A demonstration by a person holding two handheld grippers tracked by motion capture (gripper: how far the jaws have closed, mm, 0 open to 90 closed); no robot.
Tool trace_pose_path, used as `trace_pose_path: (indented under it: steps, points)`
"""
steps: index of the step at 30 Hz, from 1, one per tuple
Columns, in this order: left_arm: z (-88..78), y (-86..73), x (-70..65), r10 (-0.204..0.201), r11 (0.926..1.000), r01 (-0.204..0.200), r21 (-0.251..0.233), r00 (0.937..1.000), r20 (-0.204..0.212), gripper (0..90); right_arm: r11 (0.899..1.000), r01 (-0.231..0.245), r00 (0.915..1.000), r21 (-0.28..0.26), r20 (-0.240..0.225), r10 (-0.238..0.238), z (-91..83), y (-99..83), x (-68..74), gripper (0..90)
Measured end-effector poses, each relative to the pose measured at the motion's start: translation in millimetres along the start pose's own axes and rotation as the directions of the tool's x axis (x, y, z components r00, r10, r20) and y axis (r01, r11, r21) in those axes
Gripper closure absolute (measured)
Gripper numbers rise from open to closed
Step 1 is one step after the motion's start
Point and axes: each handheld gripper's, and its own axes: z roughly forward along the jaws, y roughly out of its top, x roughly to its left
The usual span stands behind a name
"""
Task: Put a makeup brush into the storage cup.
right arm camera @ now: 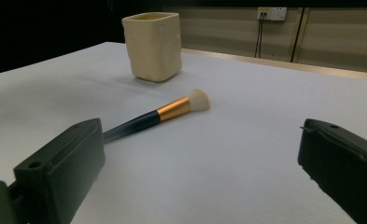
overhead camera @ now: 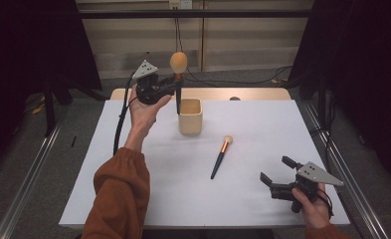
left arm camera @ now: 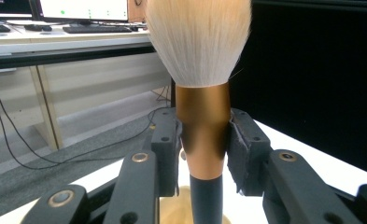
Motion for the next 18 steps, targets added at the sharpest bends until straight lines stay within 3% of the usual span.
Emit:
trace_pose_path:
  steps: [3, 5, 7, 9, 10, 18]
  points:
    - [6.8, -0.7, 0.7, 0.002, 0.9999, -0.002, -0.011, 1.0000, -0.001, 66.5, 1.000, 0.003, 1.0000, 0.000, -0.001, -0.003, -0.2, -0.1, -0.2, 0.5]
    - [10.2, -2.4, 2.8, -0.021, 0.9995, 0.022, -0.025, 0.9997, 0.009, 66.6, 1.000, -0.001, 1.0000, -0.002, -0.002, 0.001, -0.2, 0.0, -0.2, 0.5]
    - [14.9, -4.8, 4.2, 0.004, 0.9997, -0.005, -0.026, 0.9999, -0.014, 66.5, 1.000, 0.000, 1.0000, 0.002, -0.001, 0.000, -0.3, -0.1, -0.5, 0.4]
    - [18.4, -7.0, 5.5, 0.003, 0.9997, -0.004, -0.023, 0.9999, -0.016, 66.5, 1.000, -0.004, 1.0000, -0.002, -0.002, 0.004, -0.3, 0.0, -0.2, 0.4]
    - [19.7, -8.3, 5.6, 0.027, 0.9995, -0.028, -0.017, 0.9991, -0.032, 66.5, 1.000, -0.003, 1.0000, -0.002, -0.002, 0.003, -0.3, 0.0, -0.1, 0.4]
    - [32.6, -25.9, 8.4, 0.025, 0.9997, -0.025, 0.002, 0.9993, -0.026, 66.5, 1.000, -0.003, 1.0000, 0.000, -0.002, 0.003, -0.4, -0.2, -0.5, 0.4]
